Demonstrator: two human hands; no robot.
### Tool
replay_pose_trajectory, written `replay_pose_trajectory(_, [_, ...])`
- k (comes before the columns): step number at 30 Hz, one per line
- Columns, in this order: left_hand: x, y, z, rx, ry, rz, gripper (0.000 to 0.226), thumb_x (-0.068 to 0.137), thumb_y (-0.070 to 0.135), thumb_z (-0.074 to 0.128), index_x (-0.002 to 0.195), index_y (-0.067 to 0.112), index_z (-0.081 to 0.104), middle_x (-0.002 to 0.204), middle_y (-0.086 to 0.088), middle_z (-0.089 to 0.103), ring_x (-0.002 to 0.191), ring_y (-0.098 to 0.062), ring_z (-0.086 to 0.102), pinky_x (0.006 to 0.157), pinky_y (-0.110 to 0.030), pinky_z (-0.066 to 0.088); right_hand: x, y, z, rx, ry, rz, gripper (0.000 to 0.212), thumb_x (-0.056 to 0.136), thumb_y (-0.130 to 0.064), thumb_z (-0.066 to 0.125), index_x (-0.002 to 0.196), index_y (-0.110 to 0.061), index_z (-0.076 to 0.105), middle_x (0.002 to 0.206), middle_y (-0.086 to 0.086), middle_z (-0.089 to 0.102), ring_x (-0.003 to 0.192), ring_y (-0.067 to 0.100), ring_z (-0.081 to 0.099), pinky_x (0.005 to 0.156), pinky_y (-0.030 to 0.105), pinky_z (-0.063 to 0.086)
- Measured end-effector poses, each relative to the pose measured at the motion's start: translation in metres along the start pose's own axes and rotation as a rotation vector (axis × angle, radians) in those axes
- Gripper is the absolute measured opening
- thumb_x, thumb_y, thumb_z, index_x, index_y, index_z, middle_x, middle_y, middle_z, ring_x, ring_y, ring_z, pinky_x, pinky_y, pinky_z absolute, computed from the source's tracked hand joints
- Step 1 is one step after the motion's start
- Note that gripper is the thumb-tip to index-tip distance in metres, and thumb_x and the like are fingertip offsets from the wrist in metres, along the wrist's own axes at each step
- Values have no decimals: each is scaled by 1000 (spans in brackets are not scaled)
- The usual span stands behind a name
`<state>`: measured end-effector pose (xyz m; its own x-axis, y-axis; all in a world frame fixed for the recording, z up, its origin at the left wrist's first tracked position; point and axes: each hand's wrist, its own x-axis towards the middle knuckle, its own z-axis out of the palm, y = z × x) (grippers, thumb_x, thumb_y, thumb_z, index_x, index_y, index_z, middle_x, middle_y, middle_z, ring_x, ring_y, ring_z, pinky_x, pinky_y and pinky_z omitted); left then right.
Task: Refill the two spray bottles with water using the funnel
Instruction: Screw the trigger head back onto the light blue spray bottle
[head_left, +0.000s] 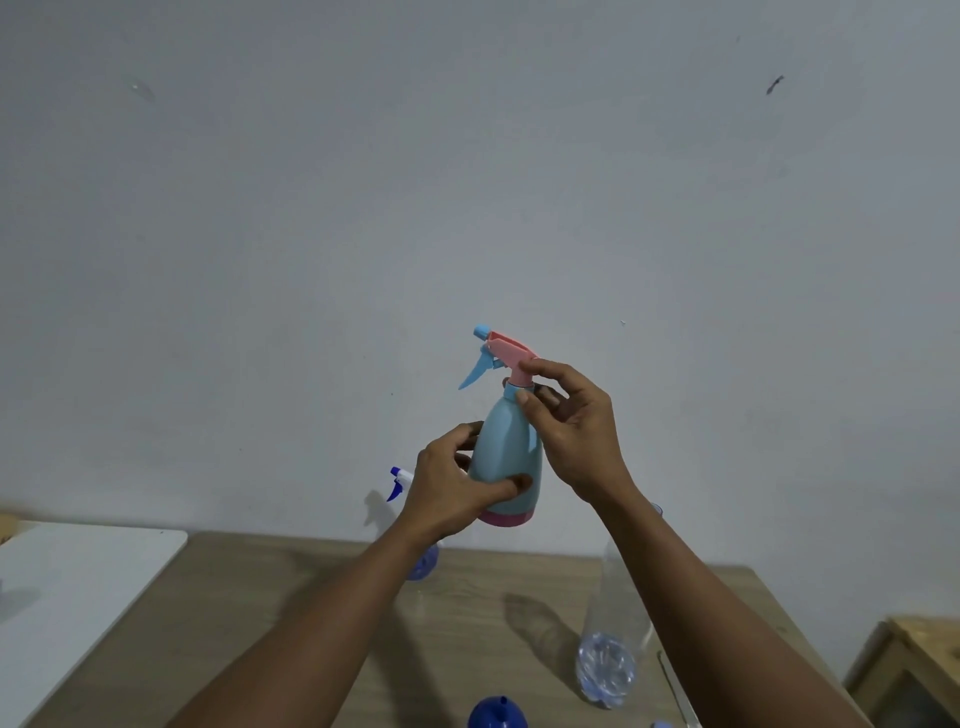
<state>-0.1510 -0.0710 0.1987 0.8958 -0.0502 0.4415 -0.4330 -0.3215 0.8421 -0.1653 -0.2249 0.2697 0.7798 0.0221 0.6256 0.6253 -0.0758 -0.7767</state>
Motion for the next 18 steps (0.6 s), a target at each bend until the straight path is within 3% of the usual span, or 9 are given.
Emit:
replay_pose_trajectory(6, [-3, 2, 5, 53, 72, -5, 78, 63, 49, 89, 129, 27, 53, 114, 14, 59, 99, -14, 62, 71, -17, 56, 2, 2, 3, -80, 36, -49, 23, 92, 0, 68, 112, -11, 65, 118, 7, 64, 105, 13, 66, 82, 20, 56])
replay_pose_trajectory(9, [-1, 4, 3, 82, 79, -6, 81, 61, 52, 88, 129, 27, 52, 114, 14, 58, 98, -14, 61, 73, -19, 57, 2, 3, -1, -61, 27, -58, 20, 97, 1, 59, 113, -10, 66, 120, 7, 64, 108, 14, 68, 86, 20, 55])
replay_pose_trajectory(12, [-1, 5, 2, 92, 81, -3, 85, 54, 62, 84, 127, 30, 53, 114, 14, 60, 97, -13, 62, 72, -23, 60, 4, 2, -5, -54, 10, -63, 20, 93, 4, 64, 109, -8, 67, 121, 10, 64, 107, 20, 70, 87, 21, 55])
replay_pose_trajectory(18, [-4, 5, 7, 100, 48, -8, 79, 62, 49, 89, 129, 28, 52, 115, 14, 58, 97, -13, 61, 70, -19, 57, 8, 2, -12, -203, -22, -98, 31, 87, -9, 75, 98, -37, 68, 116, 1, 61, 104, 17, 65, 87, 33, 57])
